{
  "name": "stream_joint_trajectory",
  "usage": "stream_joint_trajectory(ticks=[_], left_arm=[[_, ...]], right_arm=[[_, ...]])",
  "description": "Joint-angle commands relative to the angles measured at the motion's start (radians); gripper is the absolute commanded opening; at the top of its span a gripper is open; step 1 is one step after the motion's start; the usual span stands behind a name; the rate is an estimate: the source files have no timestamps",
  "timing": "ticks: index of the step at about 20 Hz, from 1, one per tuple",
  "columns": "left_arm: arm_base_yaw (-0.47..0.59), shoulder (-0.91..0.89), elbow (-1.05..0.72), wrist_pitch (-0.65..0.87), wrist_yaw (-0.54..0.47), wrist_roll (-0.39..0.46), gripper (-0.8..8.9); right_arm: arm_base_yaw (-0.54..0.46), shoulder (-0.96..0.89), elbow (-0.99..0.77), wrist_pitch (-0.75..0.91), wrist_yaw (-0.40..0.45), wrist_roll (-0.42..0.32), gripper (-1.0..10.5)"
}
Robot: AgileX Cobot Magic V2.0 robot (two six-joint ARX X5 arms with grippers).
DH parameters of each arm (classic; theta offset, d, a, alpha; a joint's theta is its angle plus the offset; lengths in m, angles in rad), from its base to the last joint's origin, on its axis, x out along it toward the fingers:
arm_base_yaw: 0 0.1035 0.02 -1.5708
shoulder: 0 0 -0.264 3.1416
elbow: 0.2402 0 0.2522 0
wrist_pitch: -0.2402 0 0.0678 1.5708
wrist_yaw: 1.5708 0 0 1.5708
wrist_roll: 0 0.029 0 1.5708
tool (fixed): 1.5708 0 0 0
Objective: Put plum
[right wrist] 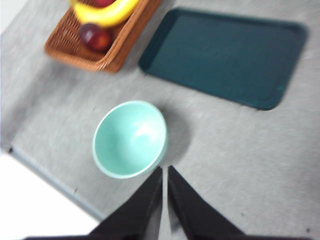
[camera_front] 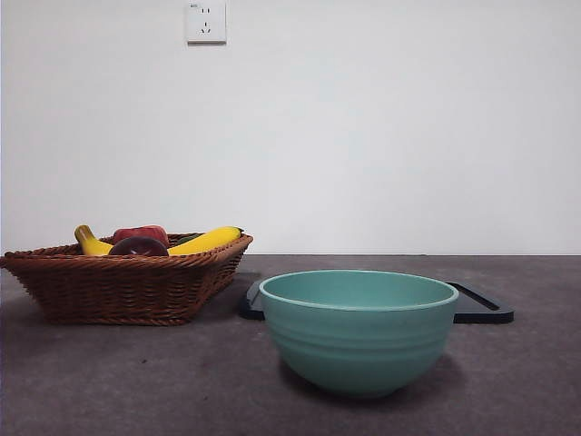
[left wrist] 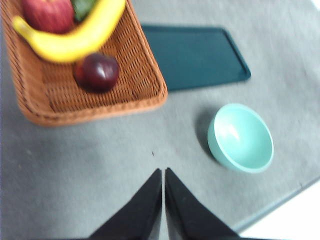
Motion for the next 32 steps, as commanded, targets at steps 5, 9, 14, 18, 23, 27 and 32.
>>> stream_joint_trajectory(ticks=[5,9,14,18,23,27,32], left_arm=[[-0.008,0.012,0.02,0.0,0.002,0.027,0.63],[-0.008,0.012,0.02,0.0,0.002,0.02,3.83],[-0.008,0.012,0.02,0.0,0.002,0.013,4.41],[-0.009,0.02,0.023,0.001,0.002,0.004,4.38],[-0.021,0.078,0.047,0.041,0.001,-0.037,4.36],[-0.068,0.188,0.145,0.055,-0.074,-0.039,4.35],[-0.151,0.391,0.298,0.055,-0.191,-0.039,4.32]], right_arm=[[0.041,0.016,0.018,0.003,-0.002,-0.021,0.1],[0.041,0.016,0.018,0.003,-0.002,-0.019,3.5],[0.041,0.016,0.018,0.003,-0.002,-0.017,3.7],[0.041,0.016,0.018,0.003,-0.002,-0.017,3.7],[0.041,0.016,0.018,0.003,-0.002,-0.017,3.7],[0.041,0.016,0.018,0.003,-0.002,-0.017,3.7],[0.041,0.016,0.018,0.003,-0.002,-0.016,3.7]])
